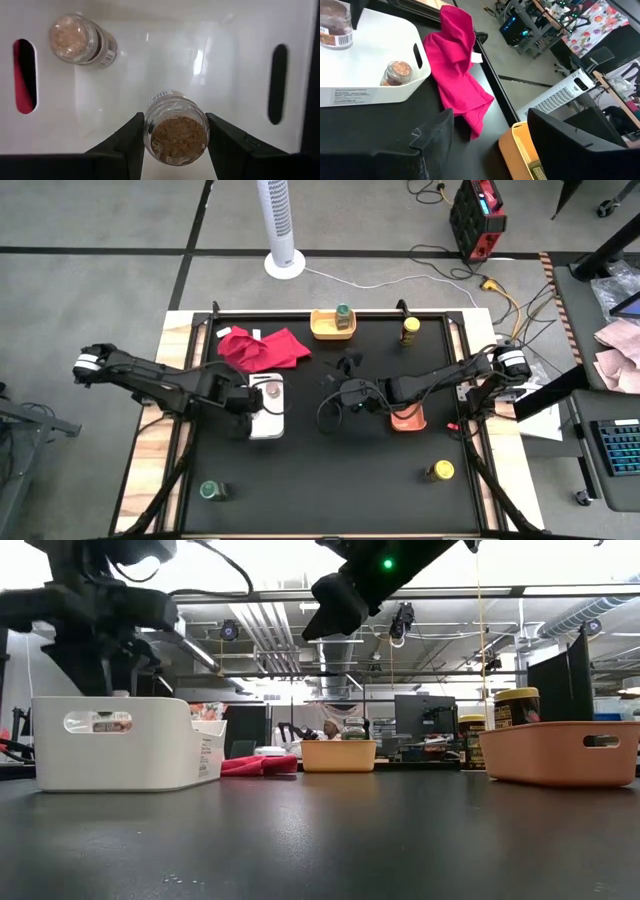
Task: Sort spices by type
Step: Put the transparent seasoning bottle into the white bin, then put the top yellow seasoning bottle into the orange bin
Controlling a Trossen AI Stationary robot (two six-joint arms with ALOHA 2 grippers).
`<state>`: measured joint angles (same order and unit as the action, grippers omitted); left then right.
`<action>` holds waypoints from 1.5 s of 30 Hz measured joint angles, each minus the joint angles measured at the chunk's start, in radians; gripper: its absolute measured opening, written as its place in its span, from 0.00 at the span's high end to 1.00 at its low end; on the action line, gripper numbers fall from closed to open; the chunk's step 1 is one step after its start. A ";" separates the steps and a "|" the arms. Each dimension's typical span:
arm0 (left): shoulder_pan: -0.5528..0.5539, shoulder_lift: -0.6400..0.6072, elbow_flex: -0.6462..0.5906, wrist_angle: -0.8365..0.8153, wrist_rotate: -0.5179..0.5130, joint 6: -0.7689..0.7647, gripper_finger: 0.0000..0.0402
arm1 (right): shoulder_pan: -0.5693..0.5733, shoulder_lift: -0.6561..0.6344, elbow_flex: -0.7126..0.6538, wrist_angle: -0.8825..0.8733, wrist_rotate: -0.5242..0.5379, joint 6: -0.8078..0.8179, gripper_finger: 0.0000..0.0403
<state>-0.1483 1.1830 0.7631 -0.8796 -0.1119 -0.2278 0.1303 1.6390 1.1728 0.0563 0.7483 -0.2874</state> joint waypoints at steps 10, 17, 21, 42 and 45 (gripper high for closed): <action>0.000 0.108 0.000 0.023 0.006 0.020 0.62 | 0.000 0.000 -0.003 -0.001 0.000 0.000 0.40; 0.000 0.140 0.000 0.057 0.007 0.032 0.59 | 0.000 0.000 -0.004 -0.001 0.000 -0.001 0.38; 0.000 0.136 0.000 0.057 0.007 0.018 0.48 | 0.000 0.000 -0.004 -0.001 0.000 -0.001 0.37; -0.001 0.019 0.121 -0.017 -0.169 0.094 0.41 | 0.002 -0.051 0.000 -0.059 0.023 0.095 0.38; -0.001 -0.015 0.126 0.039 -0.248 0.148 0.41 | 0.001 -0.085 0.000 -0.136 0.037 0.202 0.38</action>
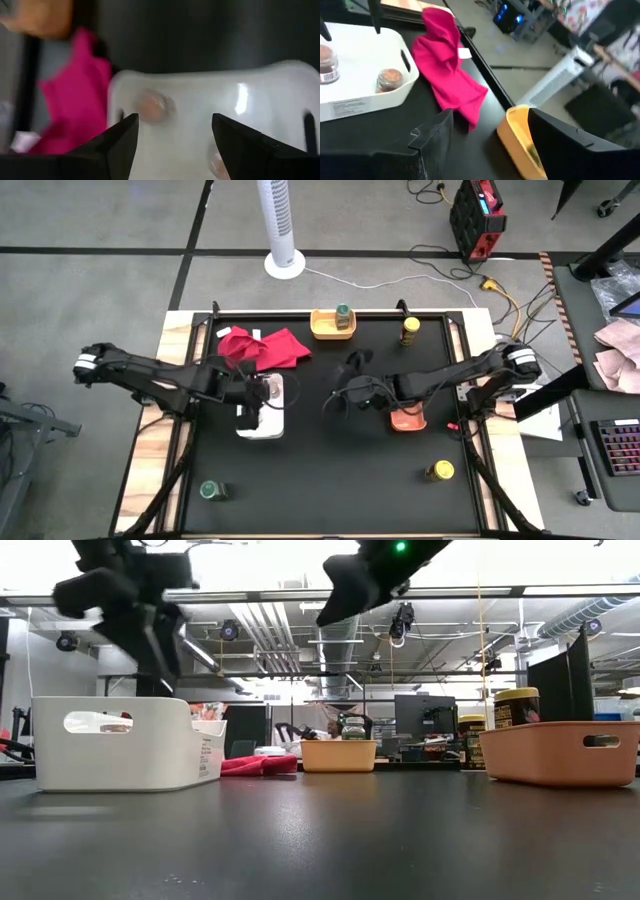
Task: Sort spices by type
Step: Put the top yellow seasoning bottle into the orange bin
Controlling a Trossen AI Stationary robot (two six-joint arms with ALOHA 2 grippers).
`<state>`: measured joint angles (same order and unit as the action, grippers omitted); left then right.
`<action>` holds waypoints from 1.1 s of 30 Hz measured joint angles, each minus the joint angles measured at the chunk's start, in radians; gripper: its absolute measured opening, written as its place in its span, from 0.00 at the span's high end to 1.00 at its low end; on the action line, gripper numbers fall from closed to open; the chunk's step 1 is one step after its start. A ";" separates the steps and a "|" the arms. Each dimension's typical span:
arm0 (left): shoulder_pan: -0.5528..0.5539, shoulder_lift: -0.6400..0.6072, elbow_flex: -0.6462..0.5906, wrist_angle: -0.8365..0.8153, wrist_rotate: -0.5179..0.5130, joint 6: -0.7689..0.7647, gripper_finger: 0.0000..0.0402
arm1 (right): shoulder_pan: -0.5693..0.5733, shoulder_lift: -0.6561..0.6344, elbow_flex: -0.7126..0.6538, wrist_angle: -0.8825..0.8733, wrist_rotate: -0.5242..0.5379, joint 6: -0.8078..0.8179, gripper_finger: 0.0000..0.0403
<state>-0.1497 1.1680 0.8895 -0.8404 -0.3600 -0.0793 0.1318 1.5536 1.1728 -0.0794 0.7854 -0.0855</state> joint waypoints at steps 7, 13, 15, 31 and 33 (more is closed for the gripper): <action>0.000 -0.095 -0.070 0.269 -0.035 0.180 0.41 | -0.003 -0.093 0.000 -0.315 0.002 0.405 0.42; 0.000 -0.160 -0.177 0.515 -0.035 0.306 0.41 | -0.014 -0.159 0.000 -0.618 0.003 0.746 0.42; 0.000 -0.180 -0.215 0.591 -0.035 0.338 0.41 | -0.019 -0.174 0.000 -0.694 0.000 0.822 0.41; 0.000 -0.325 -0.346 0.804 -0.035 0.385 0.41 | -0.309 -0.264 0.033 -0.787 -0.248 0.852 0.30; 0.000 -0.333 -0.341 0.806 -0.039 0.386 0.41 | -0.393 -0.256 0.055 -0.799 -0.306 0.811 0.30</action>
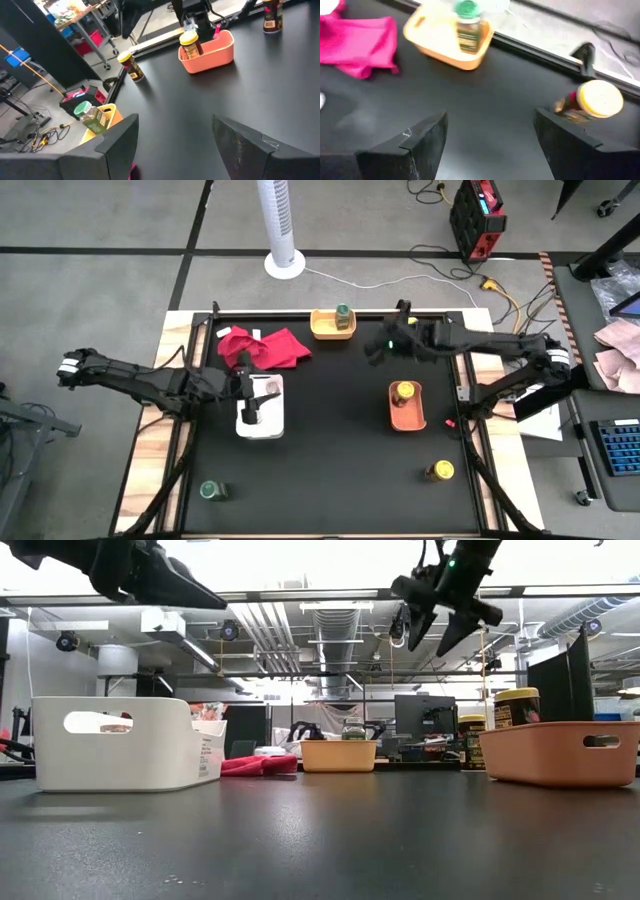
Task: Sort spices by type
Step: Put the top yellow seasoning bottle into the orange bin
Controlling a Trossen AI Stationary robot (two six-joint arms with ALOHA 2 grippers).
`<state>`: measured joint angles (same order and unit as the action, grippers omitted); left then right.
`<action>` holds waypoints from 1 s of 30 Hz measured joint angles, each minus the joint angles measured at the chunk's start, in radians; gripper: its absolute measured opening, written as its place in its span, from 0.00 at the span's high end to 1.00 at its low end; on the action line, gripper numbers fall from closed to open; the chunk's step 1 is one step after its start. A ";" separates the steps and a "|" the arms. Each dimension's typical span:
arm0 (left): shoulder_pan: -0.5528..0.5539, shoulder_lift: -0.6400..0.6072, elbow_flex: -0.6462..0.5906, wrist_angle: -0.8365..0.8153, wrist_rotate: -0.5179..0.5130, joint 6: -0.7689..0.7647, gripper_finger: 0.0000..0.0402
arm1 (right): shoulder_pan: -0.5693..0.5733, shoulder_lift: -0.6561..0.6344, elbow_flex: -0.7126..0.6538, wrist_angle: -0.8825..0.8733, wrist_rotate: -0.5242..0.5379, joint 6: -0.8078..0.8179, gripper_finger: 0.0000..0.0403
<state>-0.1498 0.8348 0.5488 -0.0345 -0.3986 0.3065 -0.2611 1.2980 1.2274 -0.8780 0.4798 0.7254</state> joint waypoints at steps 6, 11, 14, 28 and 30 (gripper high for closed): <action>0.000 -0.007 0.000 -0.002 -0.010 0.000 0.41 | -0.264 0.057 0.087 -0.109 -0.128 -0.092 0.30; 0.000 0.001 -0.001 -0.008 -0.011 0.000 0.41 | -0.431 0.123 0.126 -0.200 -0.193 -0.142 0.30; 0.000 0.003 -0.001 -0.009 -0.012 0.000 0.41 | -0.503 0.167 0.126 -0.204 -0.254 -0.165 0.29; 0.001 0.003 -0.002 -0.014 -0.012 0.000 0.41 | -0.591 0.326 0.125 -0.209 -0.279 -0.206 0.25; 0.001 0.003 -0.002 -0.014 -0.012 0.000 0.41 | -0.595 0.339 0.124 -0.209 -0.279 -0.212 0.27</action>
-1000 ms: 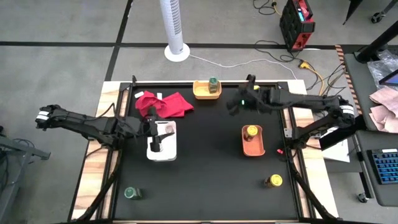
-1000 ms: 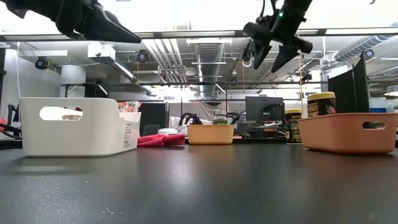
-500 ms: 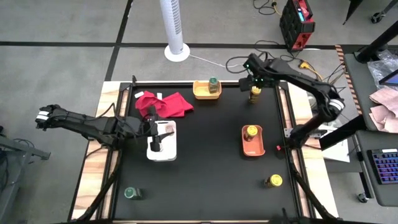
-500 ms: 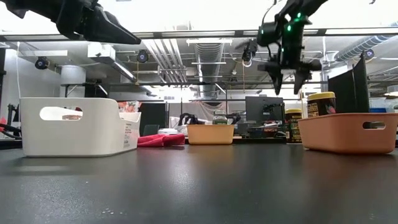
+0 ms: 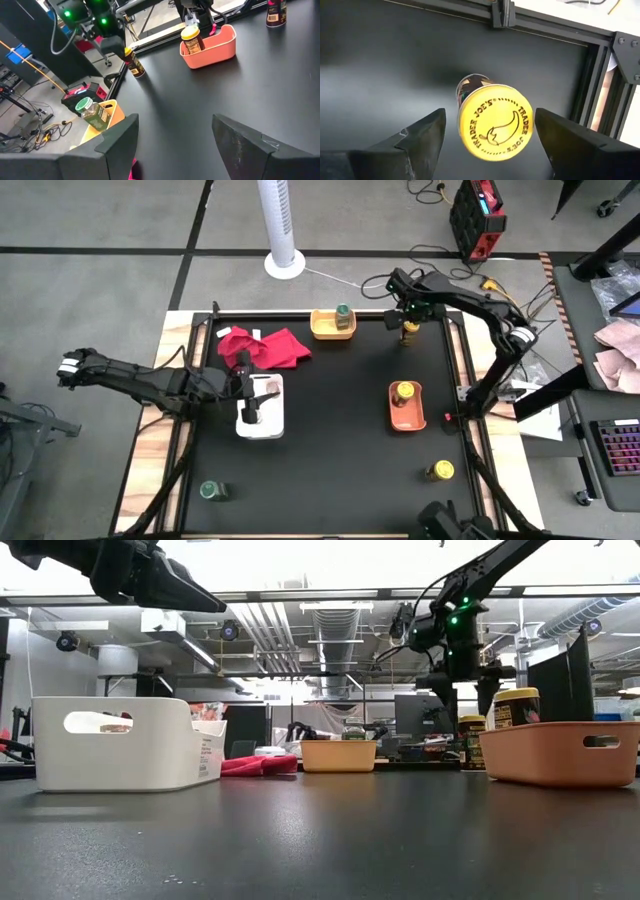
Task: Sort spices by type
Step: Put the top yellow seasoning bottle into the orange bin
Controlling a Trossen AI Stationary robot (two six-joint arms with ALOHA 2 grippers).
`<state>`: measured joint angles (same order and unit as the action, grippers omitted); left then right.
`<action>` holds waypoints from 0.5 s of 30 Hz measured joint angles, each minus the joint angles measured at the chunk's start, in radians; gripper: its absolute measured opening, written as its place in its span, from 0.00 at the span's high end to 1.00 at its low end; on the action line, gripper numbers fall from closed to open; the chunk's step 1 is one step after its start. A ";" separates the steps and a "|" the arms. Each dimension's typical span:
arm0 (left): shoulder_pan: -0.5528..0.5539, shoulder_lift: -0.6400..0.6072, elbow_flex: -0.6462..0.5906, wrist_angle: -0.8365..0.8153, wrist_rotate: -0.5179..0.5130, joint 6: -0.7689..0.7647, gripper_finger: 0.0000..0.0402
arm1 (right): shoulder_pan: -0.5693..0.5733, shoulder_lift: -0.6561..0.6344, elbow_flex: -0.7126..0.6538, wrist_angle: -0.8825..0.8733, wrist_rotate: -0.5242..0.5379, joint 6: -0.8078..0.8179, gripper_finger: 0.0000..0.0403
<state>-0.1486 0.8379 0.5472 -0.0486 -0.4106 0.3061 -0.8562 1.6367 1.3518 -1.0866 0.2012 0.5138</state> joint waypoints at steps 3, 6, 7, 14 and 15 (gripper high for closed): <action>0.000 0.000 0.000 0.000 0.000 0.000 0.41 | -0.002 0.017 -0.002 0.000 0.000 -0.001 0.29; 0.000 0.000 0.000 0.000 0.000 -0.001 0.41 | -0.002 0.030 -0.007 0.000 -0.002 -0.002 0.31; 0.000 0.000 0.000 0.000 0.000 -0.001 0.41 | -0.002 0.033 -0.009 -0.001 -0.002 -0.002 0.31; 0.000 0.000 0.000 0.000 0.000 -0.005 0.41 | -0.002 0.035 -0.012 -0.001 -0.002 -0.002 0.44; 0.000 0.000 0.000 0.000 0.000 -0.006 0.41 | -0.002 0.035 -0.012 -0.001 0.000 -0.002 0.45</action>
<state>-0.1490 0.8383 0.5472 -0.0486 -0.4103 0.2998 -0.8581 1.6715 1.3396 -1.0878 0.2007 0.5114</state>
